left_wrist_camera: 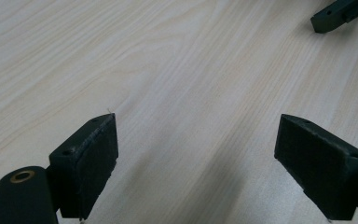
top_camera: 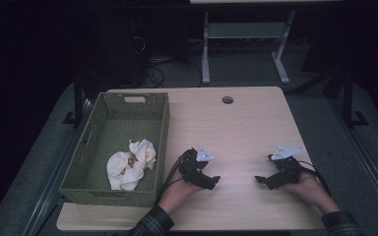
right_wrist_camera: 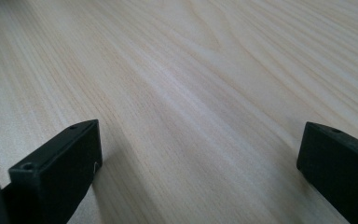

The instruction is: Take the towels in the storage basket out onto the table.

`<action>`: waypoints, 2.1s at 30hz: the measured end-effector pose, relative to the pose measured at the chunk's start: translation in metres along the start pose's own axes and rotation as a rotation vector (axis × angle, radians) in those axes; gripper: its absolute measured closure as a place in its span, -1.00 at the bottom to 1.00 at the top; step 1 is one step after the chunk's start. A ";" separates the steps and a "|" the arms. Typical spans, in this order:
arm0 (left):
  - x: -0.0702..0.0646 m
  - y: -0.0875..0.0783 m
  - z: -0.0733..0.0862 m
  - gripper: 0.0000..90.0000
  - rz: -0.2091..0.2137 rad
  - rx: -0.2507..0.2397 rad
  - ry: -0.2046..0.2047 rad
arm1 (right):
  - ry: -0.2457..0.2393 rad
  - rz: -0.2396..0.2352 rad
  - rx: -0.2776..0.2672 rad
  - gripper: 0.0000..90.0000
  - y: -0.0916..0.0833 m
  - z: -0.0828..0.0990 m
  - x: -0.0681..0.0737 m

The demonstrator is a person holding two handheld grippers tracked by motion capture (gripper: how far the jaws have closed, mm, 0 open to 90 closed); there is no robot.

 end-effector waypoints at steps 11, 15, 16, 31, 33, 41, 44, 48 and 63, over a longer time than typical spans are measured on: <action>0.000 -0.007 -0.006 -0.72 -0.005 -0.006 -0.005 | 0.001 0.000 0.000 -1.00 0.000 0.000 0.000; -0.003 -0.009 -0.007 -0.72 -0.005 0.005 0.004 | 0.000 0.000 0.000 -1.00 0.000 0.000 0.000; -0.003 -0.010 -0.008 -0.72 -0.007 0.001 0.004 | 0.000 0.000 0.000 -1.00 0.000 0.000 0.000; -0.002 -0.022 -0.021 -0.72 -0.008 -0.001 0.009 | 0.000 0.000 0.000 -1.00 0.000 0.000 0.000; -0.001 -0.023 -0.023 -0.72 -0.010 -0.002 0.010 | 0.000 0.000 0.000 -1.00 0.000 0.000 0.000; 0.005 -0.031 -0.031 -0.72 -0.019 -0.015 0.000 | 0.001 0.000 0.000 -1.00 0.000 0.000 0.000; 0.007 -0.033 -0.033 -0.72 -0.016 -0.016 0.002 | 0.000 0.000 0.000 -1.00 0.000 0.000 0.000; 0.010 -0.038 -0.037 -0.72 -0.005 -0.018 0.005 | 0.001 0.000 0.000 -1.00 0.000 0.000 0.000; 0.014 -0.048 -0.049 -0.72 0.080 -0.034 0.035 | 0.001 0.000 0.000 -1.00 0.000 0.000 0.000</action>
Point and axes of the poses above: each handheld gripper's, and its own axes: y roughly forward along the jaws, z roughly out of its underside, x roughly to its left, the point moved 9 cm from there along y, roughly forward along the jaws, and after that the axes turned 2 degrees about -x, right-handed, at the moved point
